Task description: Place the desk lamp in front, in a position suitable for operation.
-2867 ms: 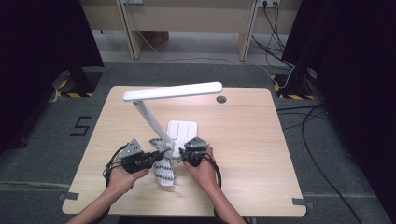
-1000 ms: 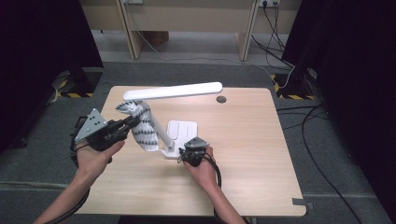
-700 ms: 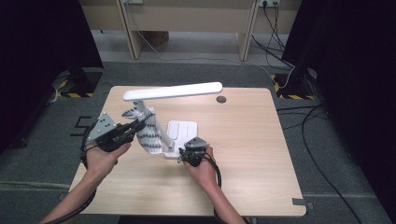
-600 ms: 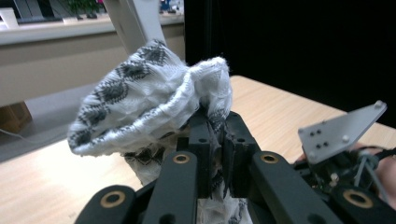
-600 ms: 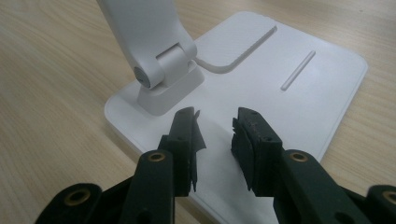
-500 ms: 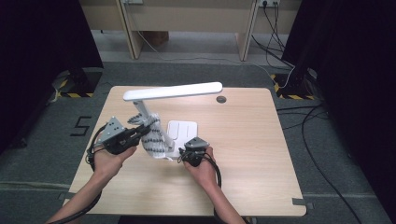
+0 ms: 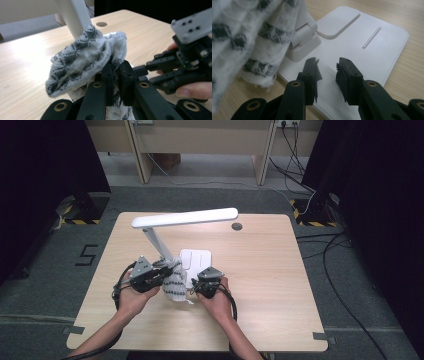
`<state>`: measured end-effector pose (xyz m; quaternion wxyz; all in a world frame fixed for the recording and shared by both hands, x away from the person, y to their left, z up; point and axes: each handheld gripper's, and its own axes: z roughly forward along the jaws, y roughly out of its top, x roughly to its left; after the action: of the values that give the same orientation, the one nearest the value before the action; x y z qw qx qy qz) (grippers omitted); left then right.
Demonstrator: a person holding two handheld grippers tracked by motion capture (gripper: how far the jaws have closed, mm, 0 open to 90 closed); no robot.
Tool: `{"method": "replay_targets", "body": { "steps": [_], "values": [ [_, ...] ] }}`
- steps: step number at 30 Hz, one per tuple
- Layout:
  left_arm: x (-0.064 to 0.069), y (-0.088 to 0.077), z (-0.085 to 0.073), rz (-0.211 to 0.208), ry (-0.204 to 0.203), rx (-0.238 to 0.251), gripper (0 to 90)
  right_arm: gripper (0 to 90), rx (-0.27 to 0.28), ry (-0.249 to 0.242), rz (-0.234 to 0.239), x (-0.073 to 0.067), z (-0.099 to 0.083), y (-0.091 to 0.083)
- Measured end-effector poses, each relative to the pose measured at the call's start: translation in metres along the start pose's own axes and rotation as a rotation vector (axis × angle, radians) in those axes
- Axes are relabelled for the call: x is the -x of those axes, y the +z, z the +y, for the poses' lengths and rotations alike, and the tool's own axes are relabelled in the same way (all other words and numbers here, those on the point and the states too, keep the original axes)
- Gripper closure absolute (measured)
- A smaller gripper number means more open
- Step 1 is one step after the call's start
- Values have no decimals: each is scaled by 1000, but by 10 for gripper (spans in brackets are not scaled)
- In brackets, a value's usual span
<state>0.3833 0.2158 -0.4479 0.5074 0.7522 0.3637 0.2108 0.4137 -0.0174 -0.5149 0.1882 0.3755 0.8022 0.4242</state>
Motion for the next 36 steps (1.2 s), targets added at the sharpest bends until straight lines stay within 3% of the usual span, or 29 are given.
{"method": "replay_targets", "body": {
  "steps": [8, 14, 19, 21, 27, 31, 33, 36],
  "values": [
    [4, 10, -18, -10, -17, -46, 836, 686, 1, -4, -1, 0, 0, 0],
    [8, 8, -20, -26, -24, -53, 836, 682, 1, -2, 1, 0, 0, 0],
    [9, 3, -20, -40, -35, -46, 835, 572, -35, 0, 19, 1, 5, 0],
    [10, 1, -20, -42, -38, -40, 835, 536, -54, -3, 35, 1, 8, -2],
    [10, -3, -20, -53, -43, -38, 834, 455, -1, 14, 104, -2, 14, -20],
    [12, -4, -19, -61, -43, -36, 834, 399, 2, 2, 192, -13, 17, -34],
    [14, -4, -19, -70, -48, -38, 834, 374, 6, -27, 230, -22, 17, -39],
    [16, -4, -19, -80, -55, -31, 834, 332, -6, -46, 254, -34, 16, -40]
  ]
}}
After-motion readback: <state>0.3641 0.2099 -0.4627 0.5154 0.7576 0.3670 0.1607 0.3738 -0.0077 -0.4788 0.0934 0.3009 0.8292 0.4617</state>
